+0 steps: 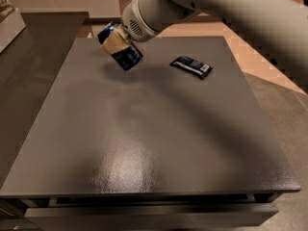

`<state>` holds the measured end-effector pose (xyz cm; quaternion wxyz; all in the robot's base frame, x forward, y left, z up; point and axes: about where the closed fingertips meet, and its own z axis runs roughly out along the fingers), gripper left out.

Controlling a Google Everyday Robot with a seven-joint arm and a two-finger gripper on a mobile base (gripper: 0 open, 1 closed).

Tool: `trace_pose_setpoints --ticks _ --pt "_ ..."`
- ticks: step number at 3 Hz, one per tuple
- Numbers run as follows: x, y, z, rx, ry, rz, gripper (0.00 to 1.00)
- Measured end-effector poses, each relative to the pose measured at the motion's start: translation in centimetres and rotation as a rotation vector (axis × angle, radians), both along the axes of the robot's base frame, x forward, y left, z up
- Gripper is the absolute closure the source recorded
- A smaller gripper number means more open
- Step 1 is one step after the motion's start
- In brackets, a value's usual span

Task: Place pepsi can upright

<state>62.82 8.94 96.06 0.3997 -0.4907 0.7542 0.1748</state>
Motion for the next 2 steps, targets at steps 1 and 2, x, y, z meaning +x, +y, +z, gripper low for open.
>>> trace_pose_setpoints --ticks 1,2 --pt "-1.6 -0.3 0.3 0.153 -0.059 0.039 1.0" --pt "-3.3 -1.0 -0.1 0.292 -0.088 0.07 1.0"
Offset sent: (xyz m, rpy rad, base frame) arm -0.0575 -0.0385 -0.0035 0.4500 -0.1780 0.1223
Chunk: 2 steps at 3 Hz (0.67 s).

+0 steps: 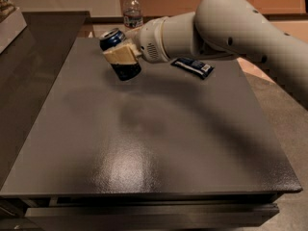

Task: Place pepsi can upright

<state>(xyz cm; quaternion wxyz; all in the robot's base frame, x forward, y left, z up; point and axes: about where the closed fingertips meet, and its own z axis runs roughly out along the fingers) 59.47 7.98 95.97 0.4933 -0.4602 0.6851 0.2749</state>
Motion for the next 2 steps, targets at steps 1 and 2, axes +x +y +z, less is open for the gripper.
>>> trace_pose_setpoints --ticks 1,2 --pt "-1.23 -1.25 -0.27 0.109 -0.046 0.048 1.0" --pt "-2.03 -1.8 -1.01 0.186 -0.091 0.108 1.0"
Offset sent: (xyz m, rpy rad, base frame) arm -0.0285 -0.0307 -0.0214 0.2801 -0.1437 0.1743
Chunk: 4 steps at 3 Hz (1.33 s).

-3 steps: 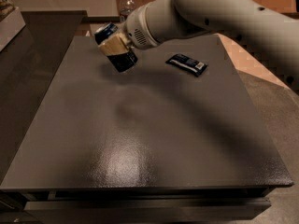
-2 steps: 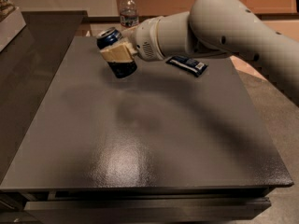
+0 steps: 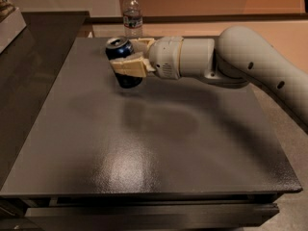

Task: Place pepsi can upright

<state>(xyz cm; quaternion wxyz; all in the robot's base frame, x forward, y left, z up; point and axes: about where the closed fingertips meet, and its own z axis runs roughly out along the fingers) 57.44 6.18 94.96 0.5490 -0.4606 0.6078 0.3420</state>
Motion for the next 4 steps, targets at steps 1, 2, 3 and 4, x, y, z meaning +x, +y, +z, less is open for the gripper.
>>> trace_pose_setpoints --ticks 1,2,3,4 --pt "-0.5 -0.1 -1.0 0.056 -0.027 0.047 1.0" --pt "-0.8 -0.2 -2.1 0.086 -0.025 0.072 1.0" --pt "-0.9 -0.1 -2.9 0.111 -0.017 0.088 1.0" --pt "-0.9 -0.1 -3.6 0.14 0.006 0.094 0.85"
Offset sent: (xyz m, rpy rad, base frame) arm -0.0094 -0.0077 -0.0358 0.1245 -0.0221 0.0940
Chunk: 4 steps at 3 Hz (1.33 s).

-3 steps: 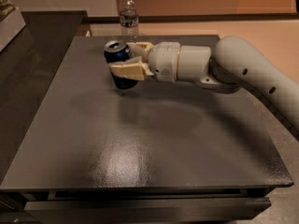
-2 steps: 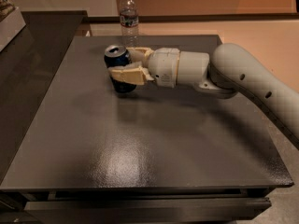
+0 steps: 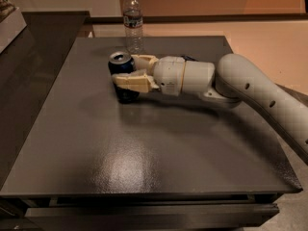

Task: Place pepsi can upright

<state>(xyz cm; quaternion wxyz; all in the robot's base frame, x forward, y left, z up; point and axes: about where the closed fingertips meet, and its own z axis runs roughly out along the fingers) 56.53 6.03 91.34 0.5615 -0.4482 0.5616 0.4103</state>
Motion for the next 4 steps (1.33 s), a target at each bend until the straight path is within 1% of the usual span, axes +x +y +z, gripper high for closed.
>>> trace_pose_setpoints --ticks 1,3,4 --pt "0.0 -0.05 -0.48 0.026 0.014 0.004 0.61" --pt "-0.04 -0.14 -1.15 0.047 0.031 0.006 0.15" --pt "-0.13 0.1 -1.09 0.047 0.03 0.01 0.0"
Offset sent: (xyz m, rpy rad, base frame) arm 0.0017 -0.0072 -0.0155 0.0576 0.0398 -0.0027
